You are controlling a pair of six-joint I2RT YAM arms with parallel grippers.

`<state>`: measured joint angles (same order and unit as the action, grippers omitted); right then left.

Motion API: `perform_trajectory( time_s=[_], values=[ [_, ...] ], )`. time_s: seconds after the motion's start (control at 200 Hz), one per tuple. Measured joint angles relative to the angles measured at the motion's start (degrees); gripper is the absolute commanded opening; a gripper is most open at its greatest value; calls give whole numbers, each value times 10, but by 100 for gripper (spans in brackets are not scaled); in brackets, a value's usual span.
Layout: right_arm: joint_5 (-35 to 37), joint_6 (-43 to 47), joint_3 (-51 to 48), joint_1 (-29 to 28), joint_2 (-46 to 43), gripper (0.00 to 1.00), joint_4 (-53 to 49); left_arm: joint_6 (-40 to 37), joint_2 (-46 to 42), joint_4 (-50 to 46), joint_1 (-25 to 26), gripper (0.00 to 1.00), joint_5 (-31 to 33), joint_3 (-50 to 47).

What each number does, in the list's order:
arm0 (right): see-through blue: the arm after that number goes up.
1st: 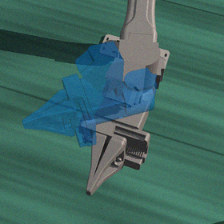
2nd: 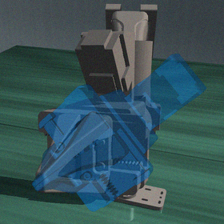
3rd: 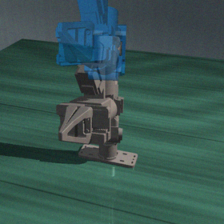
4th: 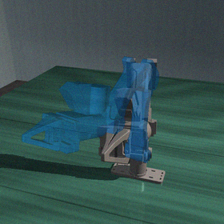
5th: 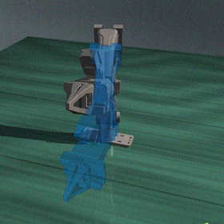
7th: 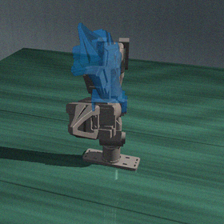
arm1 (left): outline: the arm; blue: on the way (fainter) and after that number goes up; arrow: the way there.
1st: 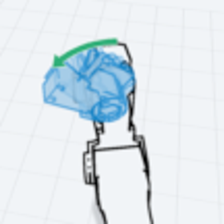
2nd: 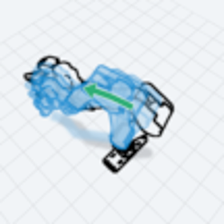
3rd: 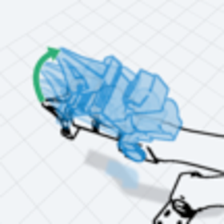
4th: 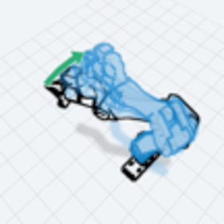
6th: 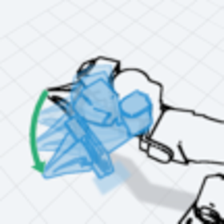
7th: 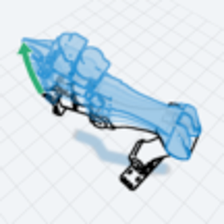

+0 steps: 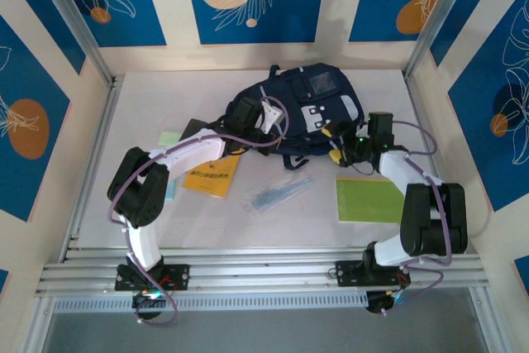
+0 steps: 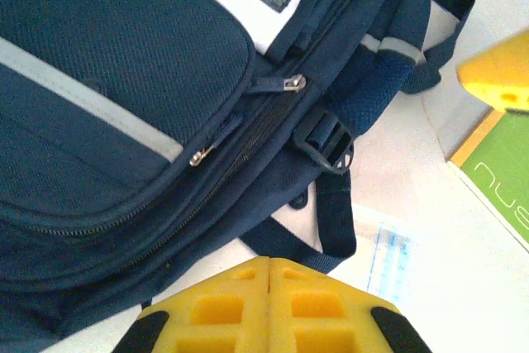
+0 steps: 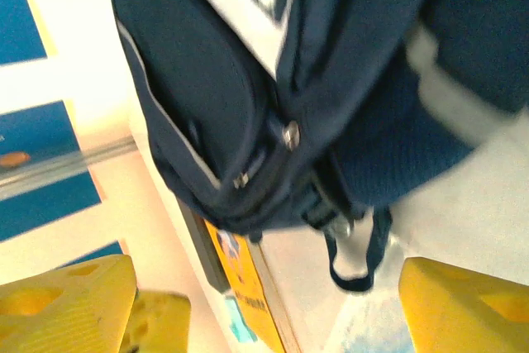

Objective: Pack the student bag
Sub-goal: Unzip the student bag at the top-center of the table.

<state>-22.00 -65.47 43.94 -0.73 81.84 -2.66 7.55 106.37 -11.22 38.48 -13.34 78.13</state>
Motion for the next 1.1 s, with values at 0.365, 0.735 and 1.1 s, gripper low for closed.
perform_trajectory(
  time_s=[0.365,0.735,1.1],
  values=[
    [50,-116,-44,-132,49,79,105,47,-73,30,-6,0,59,-123],
    [177,-214,31,-158,185,62,143,73,-120,75,-8,2,79,-187],
    [234,-169,96,-154,241,0,155,72,-121,96,-8,52,59,-215]
  ],
)
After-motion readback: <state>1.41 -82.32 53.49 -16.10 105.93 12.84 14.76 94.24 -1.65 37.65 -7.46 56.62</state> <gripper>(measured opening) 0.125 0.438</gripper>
